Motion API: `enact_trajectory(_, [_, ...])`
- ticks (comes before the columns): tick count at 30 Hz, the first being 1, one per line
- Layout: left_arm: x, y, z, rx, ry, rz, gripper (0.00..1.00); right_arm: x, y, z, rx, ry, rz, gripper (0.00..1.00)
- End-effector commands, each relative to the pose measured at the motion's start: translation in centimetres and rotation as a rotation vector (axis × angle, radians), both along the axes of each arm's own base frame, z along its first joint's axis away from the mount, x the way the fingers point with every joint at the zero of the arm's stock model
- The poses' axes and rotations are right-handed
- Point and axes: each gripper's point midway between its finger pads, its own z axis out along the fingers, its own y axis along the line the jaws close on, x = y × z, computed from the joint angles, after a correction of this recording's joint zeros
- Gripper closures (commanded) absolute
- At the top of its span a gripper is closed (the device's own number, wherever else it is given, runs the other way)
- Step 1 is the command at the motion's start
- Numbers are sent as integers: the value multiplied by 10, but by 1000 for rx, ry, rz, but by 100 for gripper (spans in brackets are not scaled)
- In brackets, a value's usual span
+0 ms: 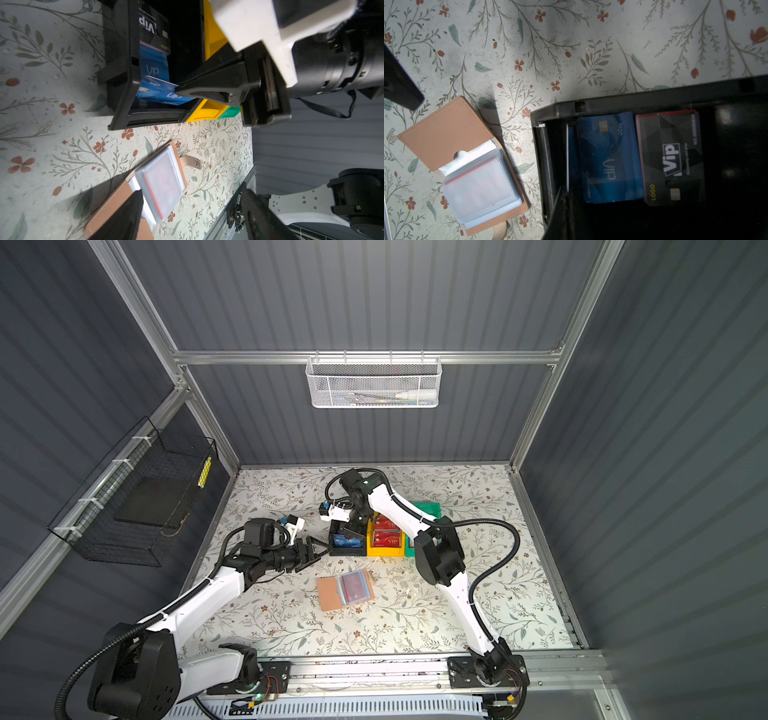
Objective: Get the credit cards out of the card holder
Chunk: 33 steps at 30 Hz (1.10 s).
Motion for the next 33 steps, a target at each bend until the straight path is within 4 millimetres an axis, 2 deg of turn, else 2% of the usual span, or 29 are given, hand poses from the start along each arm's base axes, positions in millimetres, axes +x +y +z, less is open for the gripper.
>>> enact_trajectory(1, [-3, -1, -4, -12, 4, -19, 23, -6, -1, -10, -5, 41, 15, 100])
enact_trajectory(7, [-3, 0, -4, -16, 7, -19, 23, -2, -4, -16, -8, 52, 0, 100])
enact_trajectory(10, [-5, -2, -2, -30, 2, -34, 35, -2, -6, -16, -4, 62, -2, 100])
enact_trajectory(19, [-3, -3, -3, -35, 10, -34, 31, 3, -11, -19, -1, 71, -14, 96])
enact_trajectory(24, [-2, -4, -4, -37, 17, -35, 30, 6, -11, -22, 3, 72, -20, 86])
enact_trajectory(26, [-1, -4, -5, -37, 18, -36, 29, 10, -10, -23, -1, 55, -31, 77])
enact_trajectory(30, [-2, -4, -6, -42, 22, -38, 29, 18, -9, -21, 3, 27, -56, 74])
enact_trajectory(33, [-5, -3, -9, -39, 32, -35, 29, 24, -9, -9, 7, -16, -86, 73])
